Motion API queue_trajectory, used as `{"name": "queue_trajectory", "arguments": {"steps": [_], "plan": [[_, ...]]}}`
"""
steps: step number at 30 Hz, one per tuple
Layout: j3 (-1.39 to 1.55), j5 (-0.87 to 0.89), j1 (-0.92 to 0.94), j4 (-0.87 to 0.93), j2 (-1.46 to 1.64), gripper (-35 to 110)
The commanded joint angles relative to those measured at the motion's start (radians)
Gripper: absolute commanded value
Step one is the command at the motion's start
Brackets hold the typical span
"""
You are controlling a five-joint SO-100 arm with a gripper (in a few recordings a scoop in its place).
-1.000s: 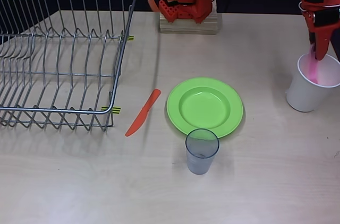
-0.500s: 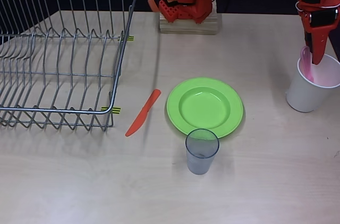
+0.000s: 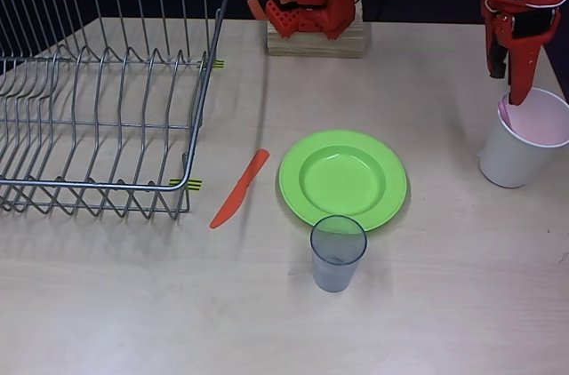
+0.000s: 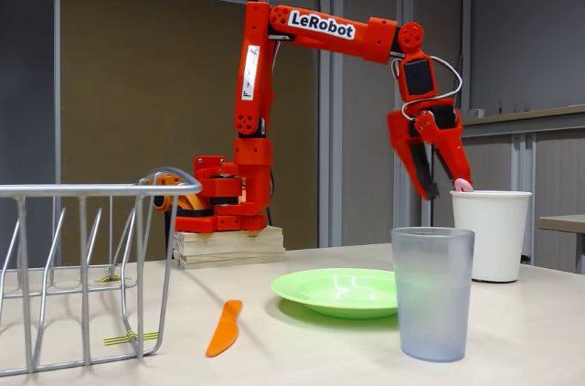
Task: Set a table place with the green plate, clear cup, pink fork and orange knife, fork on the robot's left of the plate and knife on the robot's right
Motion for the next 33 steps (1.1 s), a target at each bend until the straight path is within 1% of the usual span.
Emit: {"name": "queue_trajectory", "arguments": {"steps": [1,7,12,16,18,20,26,33], "plan": [[-0.043,-0.129,-0.011,0.092,0.04,28],[-0.052,-0.446,0.003,0.13,0.094,26],[-0.061,-0.739,0.054,0.14,0.129,25],[-0.071,-1.0,0.104,0.077,0.14,22],[-0.071,-1.088,0.126,0.049,0.137,22],[-0.066,-1.144,0.141,0.032,0.13,22],[-0.031,-1.239,0.181,-0.02,0.123,23],[-0.06,-1.282,0.204,-0.048,0.071,22]]}}
